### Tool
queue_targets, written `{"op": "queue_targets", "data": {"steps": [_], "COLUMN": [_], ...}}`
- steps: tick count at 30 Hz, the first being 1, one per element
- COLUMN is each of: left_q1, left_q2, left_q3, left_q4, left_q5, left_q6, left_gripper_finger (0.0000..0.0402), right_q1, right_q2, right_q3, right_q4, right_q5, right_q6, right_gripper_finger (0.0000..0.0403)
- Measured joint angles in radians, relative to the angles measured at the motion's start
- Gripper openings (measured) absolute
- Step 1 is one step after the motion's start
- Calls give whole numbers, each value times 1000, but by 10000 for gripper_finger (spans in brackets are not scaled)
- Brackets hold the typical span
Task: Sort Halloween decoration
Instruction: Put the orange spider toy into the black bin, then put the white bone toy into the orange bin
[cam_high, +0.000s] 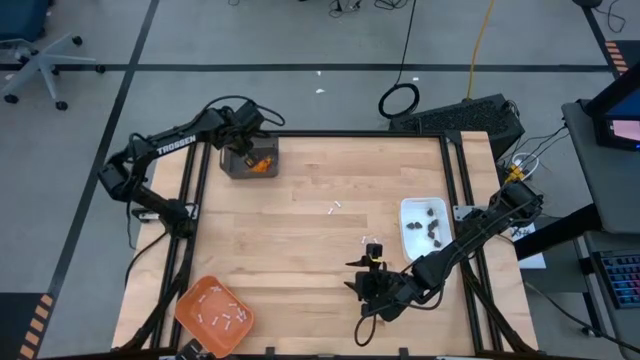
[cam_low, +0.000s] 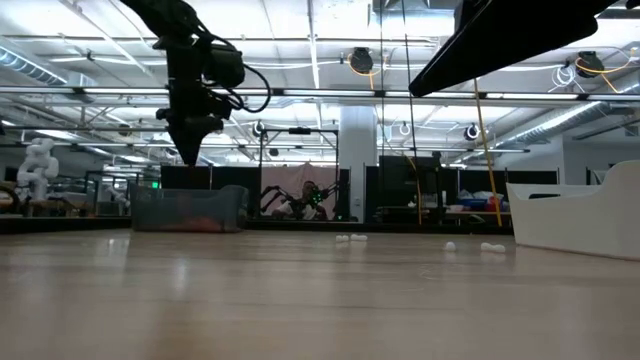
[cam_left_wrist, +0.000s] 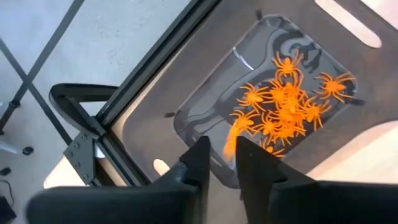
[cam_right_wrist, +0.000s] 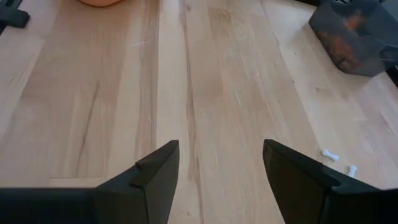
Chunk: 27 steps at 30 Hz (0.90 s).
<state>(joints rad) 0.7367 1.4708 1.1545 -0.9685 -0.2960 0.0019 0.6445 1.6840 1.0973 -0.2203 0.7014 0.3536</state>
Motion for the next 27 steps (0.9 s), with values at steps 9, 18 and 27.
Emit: {"op": "queue_targets", "data": {"steps": [9, 18, 27], "left_q1": [-49, -395, -881], "left_q2": [-59, -282, -325], "left_q3": [-1, -1, -68], "left_q4": [-17, 11, 158], "left_q5": [10, 8, -224], "left_q6": [-73, -203, -267], "left_gripper_finger": [108, 108, 108], "right_q1": [-1, -47, -248], "right_q2": [0, 0, -1], "right_q3": [0, 0, 0], "right_q4": [-24, -250, -374], "right_q5": [8, -2, -290], "right_q6": [44, 184, 98], "right_gripper_finger": [217, 217, 217]}}
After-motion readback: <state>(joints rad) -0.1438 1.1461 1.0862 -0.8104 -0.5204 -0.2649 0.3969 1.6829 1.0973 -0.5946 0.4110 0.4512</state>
